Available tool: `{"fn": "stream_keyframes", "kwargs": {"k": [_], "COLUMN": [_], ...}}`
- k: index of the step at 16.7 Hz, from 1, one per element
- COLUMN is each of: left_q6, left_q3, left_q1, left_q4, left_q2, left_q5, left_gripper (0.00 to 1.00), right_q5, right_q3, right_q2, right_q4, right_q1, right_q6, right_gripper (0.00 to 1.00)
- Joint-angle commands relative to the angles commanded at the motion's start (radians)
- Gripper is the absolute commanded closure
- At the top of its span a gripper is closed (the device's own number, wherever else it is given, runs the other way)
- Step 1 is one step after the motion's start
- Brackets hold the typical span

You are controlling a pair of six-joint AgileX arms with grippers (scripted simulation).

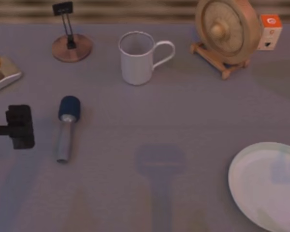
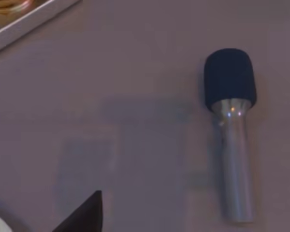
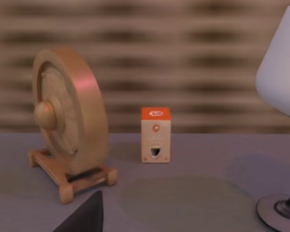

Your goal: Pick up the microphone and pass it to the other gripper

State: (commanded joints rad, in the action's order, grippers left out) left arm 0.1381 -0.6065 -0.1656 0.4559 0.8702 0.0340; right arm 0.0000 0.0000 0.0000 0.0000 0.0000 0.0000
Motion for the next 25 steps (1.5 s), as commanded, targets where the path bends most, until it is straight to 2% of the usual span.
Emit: {"fn": "stream_keyframes", "kwargs": {"k": [7,13,21,25], "left_q6": [0.104,0.150,0.149,0.140], "left_q3": [-0.439,-0.624,-0.624,-0.569], "left_q1": [-0.111,-0.163,-0.161,-0.155], "left_q4": [0.284,0.444,0.438,0.291], "left_q2": [0.651,0.932,0.957,1.043], "left_q5": [0.016,0.032,0.033,0.032], "left_gripper": [0.00,0.00,0.00,0.00], "right_q5": [0.000,0.000,0.000,0.000], "right_q3": [0.000,0.000,0.000,0.000], "right_q2": [0.000,0.000,0.000,0.000], "right_q4": [0.000,0.000,0.000,0.000], "right_q1": [0.000,0.000,0.000,0.000], "right_q6": [0.000,0.000,0.000,0.000], "right_gripper": [0.00,0.00,0.00,0.00]}}
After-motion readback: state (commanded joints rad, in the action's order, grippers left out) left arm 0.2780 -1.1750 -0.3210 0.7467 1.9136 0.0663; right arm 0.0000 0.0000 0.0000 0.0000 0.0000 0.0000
